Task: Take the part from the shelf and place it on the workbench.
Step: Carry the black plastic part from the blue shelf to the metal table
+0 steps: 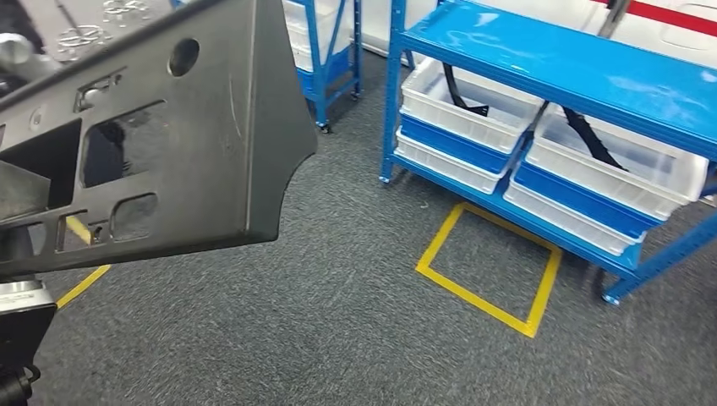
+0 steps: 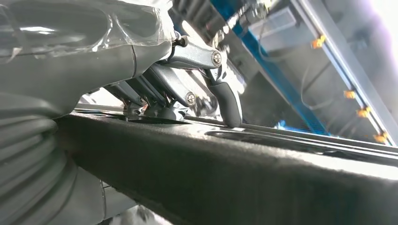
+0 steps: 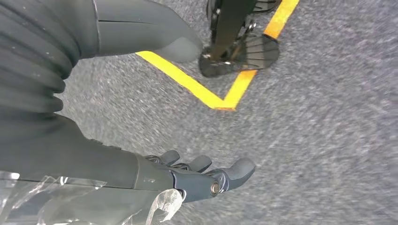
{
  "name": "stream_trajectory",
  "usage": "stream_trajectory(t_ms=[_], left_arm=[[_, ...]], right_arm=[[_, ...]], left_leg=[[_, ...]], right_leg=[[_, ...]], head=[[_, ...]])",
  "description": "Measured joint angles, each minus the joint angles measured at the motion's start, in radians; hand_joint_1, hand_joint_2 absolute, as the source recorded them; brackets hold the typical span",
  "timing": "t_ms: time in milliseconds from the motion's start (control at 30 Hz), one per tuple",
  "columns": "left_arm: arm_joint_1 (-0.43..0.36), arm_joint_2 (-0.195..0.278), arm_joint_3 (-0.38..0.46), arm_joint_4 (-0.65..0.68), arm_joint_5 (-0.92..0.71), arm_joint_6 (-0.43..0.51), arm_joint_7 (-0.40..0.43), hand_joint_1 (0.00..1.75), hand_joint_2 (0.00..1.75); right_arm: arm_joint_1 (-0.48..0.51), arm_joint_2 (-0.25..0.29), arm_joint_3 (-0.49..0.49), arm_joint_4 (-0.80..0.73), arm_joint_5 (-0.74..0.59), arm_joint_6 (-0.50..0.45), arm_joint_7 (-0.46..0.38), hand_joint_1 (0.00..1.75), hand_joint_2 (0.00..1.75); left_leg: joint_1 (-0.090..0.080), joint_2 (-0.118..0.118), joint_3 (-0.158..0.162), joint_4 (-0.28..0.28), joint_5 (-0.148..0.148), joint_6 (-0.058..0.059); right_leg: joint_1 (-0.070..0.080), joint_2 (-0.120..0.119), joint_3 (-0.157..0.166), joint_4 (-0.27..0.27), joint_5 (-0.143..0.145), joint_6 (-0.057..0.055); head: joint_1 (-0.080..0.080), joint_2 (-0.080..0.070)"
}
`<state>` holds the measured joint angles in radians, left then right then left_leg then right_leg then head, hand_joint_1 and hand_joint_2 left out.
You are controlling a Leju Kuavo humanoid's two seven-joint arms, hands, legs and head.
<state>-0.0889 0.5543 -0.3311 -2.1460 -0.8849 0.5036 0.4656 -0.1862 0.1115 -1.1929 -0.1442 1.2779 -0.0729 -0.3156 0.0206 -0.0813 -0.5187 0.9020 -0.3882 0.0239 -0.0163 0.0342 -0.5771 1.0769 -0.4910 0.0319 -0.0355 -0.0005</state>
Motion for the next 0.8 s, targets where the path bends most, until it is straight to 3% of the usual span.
stream_trajectory(t_ms=[33, 100, 167, 233, 300, 367, 400, 433, 467, 533, 600, 667, 700, 767, 800], left_arm=[[-0.007, 0.0, -0.002, 0.0, -0.001, 0.0, 0.0, 1.75, 1.75], [-0.017, -0.001, -0.004, 0.0, -0.002, 0.002, 0.002, 1.75, 1.75], [-0.027, -0.001, -0.005, 0.001, -0.002, 0.003, 0.004, 1.75, 1.75], [-0.043, -0.001, -0.005, 0.001, -0.002, 0.001, 0.005, 1.75, 1.75], [-0.064, 0.0, -0.006, 0.001, -0.003, -0.007, 0.004, 1.75, 1.75], [-0.076, 0.0, -0.01, 0.001, -0.005, -0.017, 0.005, 1.75, 1.75], [-0.078, 0.0, -0.013, 0.001, -0.007, -0.019, 0.007, 1.75, 1.75], [-0.078, 0.0, -0.015, 0.001, -0.009, -0.02, 0.01, 1.75, 1.75], [-0.079, 0.0, -0.016, 0.001, -0.013, -0.02, 0.013, 1.75, 1.75], [-0.079, 0.0, -0.017, 0.0, -0.021, -0.02, 0.019, 1.75, 1.75], [-0.078, 0.0, -0.016, 0.0, -0.025, -0.017, 0.022, 1.75, 1.75], [-0.069, 0.0, -0.014, -0.001, -0.024, -0.012, 0.023, 1.75, 1.75], [-0.062, 0.0, -0.013, -0.002, -0.023, -0.009, 0.023, 1.75, 1.75], [-0.051, 0.0, -0.01, -0.006, -0.022, -0.001, 0.022, 1.75, 1.75], [-0.046, 0.0, -0.009, -0.007, -0.022, 0.003, 0.021, 1.75, 1.75]], right_arm=[[-0.002, 0.0, 0.0, 0.0, -0.001, 0.0, -0.001, 0.0, 1.75], [-0.01, 0.0, 0.0, 0.0, -0.01, 0.003, -0.005, 0.0, 1.75], [-0.026, 0.005, 0.0, 0.0, -0.024, 0.007, -0.014, 0.0, 1.75], [-0.04, 0.011, 0.0, 0.0, -0.029, 0.008, -0.019, 0.0, 1.75], [-0.049, 0.015, 0.0, 0.0, -0.019, 0.007, -0.012, 0.0, 1.75], [-0.052, 0.016, 0.0, 0.0, -0.002, 0.003, 0.007, 0.0, 1.75], [-0.054, 0.017, 0.0, 0.0, 0.005, 0.0, 0.016, 0.0, 1.75], [-0.055, 0.017, 0.0, 0.0, 0.011, -0.002, 0.023, 0.0, 1.75], [-0.056, 0.019, 0.0, 0.0, 0.016, -0.003, 0.029, 0.0, 1.75], [-0.056, 0.022, 0.002, 0.0, 0.031, -0.003, 0.041, 0.0, 1.75], [-0.056, 0.023, 0.007, 0.0, 0.051, -0.003, 0.058, 0.0, 1.75], [-0.056, 0.023, 0.014, 0.0, 0.07, -0.002, 0.071, 0.0, 1.75], [-0.055, 0.022, 0.018, 0.0, 0.078, -0.002, 0.076, 0.0, 1.75], [-0.051, 0.022, 0.024, 0.0, 0.091, 0.004, 0.083, 0.0, 1.75], [-0.048, 0.022, 0.027, 0.0, 0.095, 0.006, 0.086, 0.0, 1.75]], left_leg=[[-0.002, -0.013, 0.0, 0.001, -0.001, -0.002], [-0.001, -0.036, -0.005, 0.002, -0.001, -0.011], [0.003, -0.054, -0.011, 0.001, 0.002, -0.023], [0.002, -0.02, -0.03, 0.032, -0.016, -0.033], [0.001, 0.04, -0.089, 0.152, -0.076, -0.04], [0.002, 0.062, -0.162, 0.298, -0.131, -0.046], [0.002, 0.066, -0.18, 0.331, -0.135, -0.047], [0.002, 0.069, -0.174, 0.318, -0.12, -0.047], [0.001, 0.078, -0.146, 0.262, -0.089, -0.045], [-0.007, 0.132, -0.062, 0.102, -0.023, -0.035], [-0.016, 0.167, -0.022, 0.017, 0.003, -0.022], [-0.02, 0.146, -0.025, 0.012, 0.004, -0.009], [-0.019, 0.133, -0.025, 0.01, 0.006, -0.003], [-0.015, 0.108, -0.023, 0.006, 0.011, 0.01], [-0.013, 0.096, -0.023, 0.005, 0.013, 0.014]], right_leg=[[0.0, 0.025, 0.029, -0.073, 0.034, -0.006], [0.004, 0.055, 0.058, -0.146, 0.06, -0.014], [0.006, 0.032, 0.061, -0.152, 0.061, -0.019], [0.003, 0.004, 0.064, -0.158, 0.065, -0.029], [0.003, -0.025, 0.066, -0.162, 0.066, -0.036], [0.008, -0.054, 0.066, -0.162, 0.063, -0.039], [0.009, -0.068, 0.066, -0.161, 0.062, -0.04], [0.01, -0.081, 0.067, -0.161, 0.06, -0.039], [0.011, -0.094, 0.07, -0.161, 0.058, -0.037], [0.015, -0.116, 0.077, -0.16, 0.051, -0.03], [0.021, -0.134, 0.083, -0.159, 0.044, -0.022], [0.023, -0.156, 0.087, -0.16, 0.039, -0.014], [0.02, -0.155, 0.088, -0.156, 0.032, -0.008], [0.015, -0.109, 0.062, -0.091, -0.013, 0.001], [0.012, -0.076, 0.032, -0.025, -0.05, 0.004]], head=[[0.0, 0.0], [0.0, 0.0], [0.0, 0.0], [-0.002, 0.0], [-0.004, 0.0], [-0.005, 0.0], [-0.005, 0.0], [-0.005, 0.0], [-0.005, 0.0], [-0.005, 0.0], [-0.003, 0.0], [-0.001, 0.0], [-0.001, 0.0], [0.0, 0.0], [0.0, 0.0]])
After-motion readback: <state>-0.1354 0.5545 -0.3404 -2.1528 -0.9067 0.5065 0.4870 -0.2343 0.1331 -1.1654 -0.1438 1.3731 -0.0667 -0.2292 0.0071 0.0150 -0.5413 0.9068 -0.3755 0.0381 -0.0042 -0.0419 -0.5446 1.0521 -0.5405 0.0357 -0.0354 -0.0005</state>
